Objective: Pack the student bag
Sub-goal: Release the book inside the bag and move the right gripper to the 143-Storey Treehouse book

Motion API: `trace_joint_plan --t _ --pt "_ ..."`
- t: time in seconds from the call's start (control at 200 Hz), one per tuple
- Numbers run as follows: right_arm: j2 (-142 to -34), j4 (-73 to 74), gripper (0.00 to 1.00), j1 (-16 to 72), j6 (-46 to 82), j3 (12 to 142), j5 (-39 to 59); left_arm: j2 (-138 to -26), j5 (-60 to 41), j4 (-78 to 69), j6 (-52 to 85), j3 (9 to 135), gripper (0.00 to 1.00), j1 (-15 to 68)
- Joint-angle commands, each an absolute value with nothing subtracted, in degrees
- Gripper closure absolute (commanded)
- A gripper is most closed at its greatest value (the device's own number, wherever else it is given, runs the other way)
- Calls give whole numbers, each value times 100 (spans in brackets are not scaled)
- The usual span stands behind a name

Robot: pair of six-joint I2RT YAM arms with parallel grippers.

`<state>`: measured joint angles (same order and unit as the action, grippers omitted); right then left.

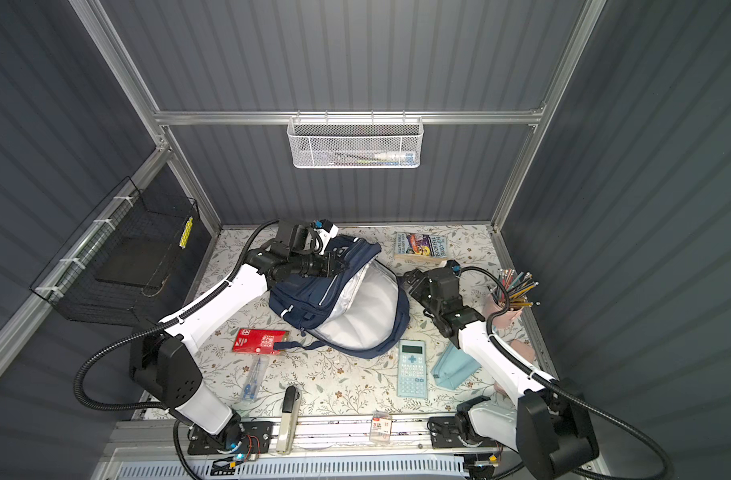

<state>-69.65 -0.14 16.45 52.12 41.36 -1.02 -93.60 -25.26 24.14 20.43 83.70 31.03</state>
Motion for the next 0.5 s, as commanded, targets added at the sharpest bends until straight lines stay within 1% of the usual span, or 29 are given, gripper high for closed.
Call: trace_joint_plan --t 0.0,0.045,0.13,0.235,0.335,0.495 --pt "-7508 -517 1 1314 5058 4794 238 -9039 -2394 2080 2037 8349 100 3059" --pt "-7773 -562 1 1222 5341 4995 195 -9019 -2377 2062 2031 8320 100 3059" --pt "-8317 -196 1 1093 6031 5198 120 -9009 -2384 1976 2086 8265 100 3059" --pt "-9244 -407 1 1017 6599 6030 202 -9025 -2423 1862 2176 8193 100 3058" --pt "-9932 -276 3 1037 6665 6626 105 -9049 -2496 1773 2239 8157 100 3059" --pt "-10738 -775 3 969 6671 7739 -192 -9026 -2571 1633 2293 8156 100 3057"
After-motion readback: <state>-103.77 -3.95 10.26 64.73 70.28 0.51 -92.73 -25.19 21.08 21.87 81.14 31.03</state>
